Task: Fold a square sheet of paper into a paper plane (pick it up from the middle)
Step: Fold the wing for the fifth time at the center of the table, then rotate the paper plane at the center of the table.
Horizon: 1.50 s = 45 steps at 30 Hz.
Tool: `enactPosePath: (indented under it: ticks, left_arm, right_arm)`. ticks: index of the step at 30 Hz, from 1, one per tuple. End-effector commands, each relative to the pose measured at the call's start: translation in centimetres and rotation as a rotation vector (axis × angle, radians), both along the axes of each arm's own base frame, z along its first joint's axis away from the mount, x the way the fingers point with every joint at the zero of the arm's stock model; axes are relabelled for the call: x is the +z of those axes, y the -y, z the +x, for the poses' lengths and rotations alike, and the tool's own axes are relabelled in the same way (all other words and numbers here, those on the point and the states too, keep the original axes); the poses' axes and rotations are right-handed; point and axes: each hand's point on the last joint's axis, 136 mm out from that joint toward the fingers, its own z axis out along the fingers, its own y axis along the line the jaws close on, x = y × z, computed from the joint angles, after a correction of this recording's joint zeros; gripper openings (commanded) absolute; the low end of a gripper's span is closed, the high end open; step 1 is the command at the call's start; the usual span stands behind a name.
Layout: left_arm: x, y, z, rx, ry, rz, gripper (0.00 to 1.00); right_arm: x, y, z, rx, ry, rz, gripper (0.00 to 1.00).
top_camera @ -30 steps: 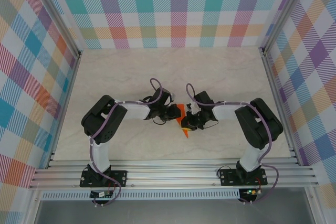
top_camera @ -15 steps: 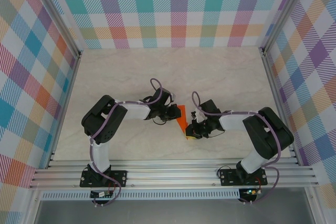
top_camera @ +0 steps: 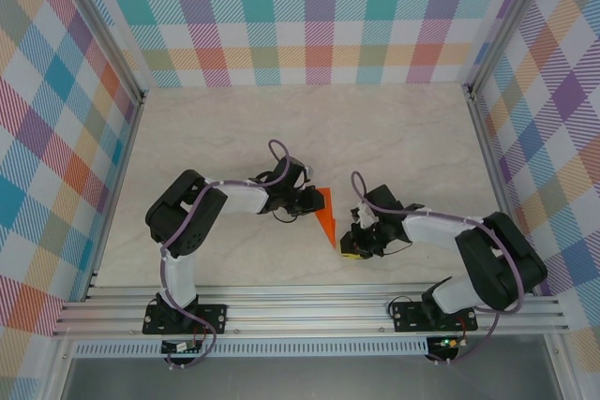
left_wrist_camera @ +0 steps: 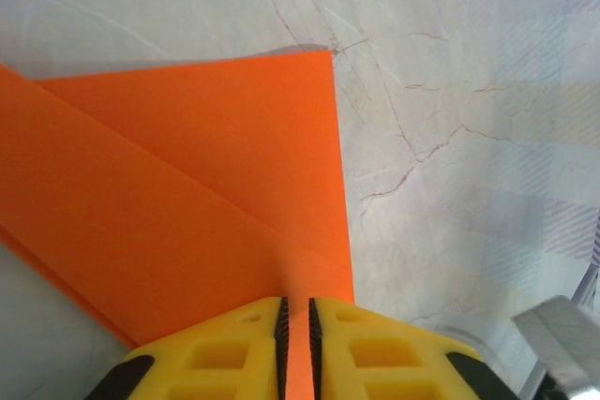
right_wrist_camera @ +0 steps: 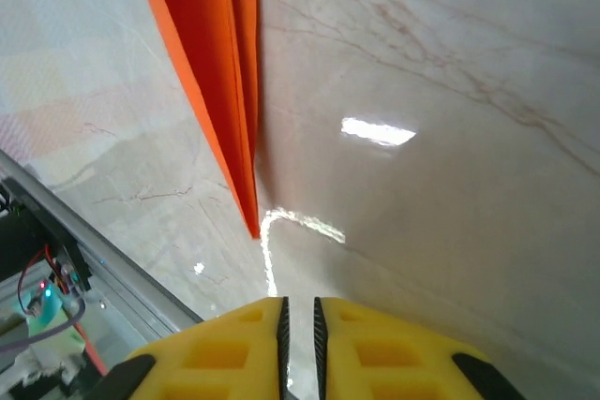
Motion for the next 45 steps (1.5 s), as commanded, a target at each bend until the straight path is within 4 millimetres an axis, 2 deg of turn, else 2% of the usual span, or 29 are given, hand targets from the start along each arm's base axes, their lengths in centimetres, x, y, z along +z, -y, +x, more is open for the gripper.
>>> enactPosePath:
  ticks: [1, 5, 9, 13, 17, 25, 28, 39, 45]
  left_arm:
    - [1.1, -0.7, 0.1, 0.024, 0.015, 0.018, 0.25]
    - [4.6, -1.2, 0.2, 0.07, 0.066, 0.004, 0.38]
    - [6.0, -2.2, -0.6, 0.131, 0.081, 0.05, 0.52]
    - [5.7, -2.7, -1.7, 0.176, 0.051, 0.116, 0.56]
    - [4.8, -2.3, -2.5, 0.167, 0.04, 0.185, 0.57]
    - [3.2, -1.5, -2.6, 0.147, 0.001, 0.263, 0.57]
    - [2.5, -2.0, -2.8, 0.142, -0.023, 0.313, 0.58]
    - [3.2, -0.2, -2.8, 0.087, -0.014, 0.263, 0.6]
    - [2.7, -0.1, -3.1, 0.051, -0.018, 0.313, 0.62]
  right_arm:
    - [1.2, 2.6, 1.2, -0.065, 0.107, -0.147, 0.25]
    - [3.5, 5.1, 3.7, -0.163, 0.267, -0.262, 0.36]
    - [5.3, 6.0, 5.3, -0.222, 0.368, -0.286, 0.43]
    - [5.7, 6.0, 6.0, -0.254, 0.4, -0.281, 0.49]
    - [5.7, 4.7, 6.3, -0.234, 0.395, -0.22, 0.51]
    - [5.3, 3.7, 6.6, -0.213, 0.373, -0.186, 0.54]
    - [5.3, 3.3, 6.6, -0.212, 0.364, -0.171, 0.55]
    - [4.3, 2.4, 6.5, -0.184, 0.316, -0.148, 0.55]
    - [3.9, 2.2, 6.5, -0.18, 0.302, -0.144, 0.55]
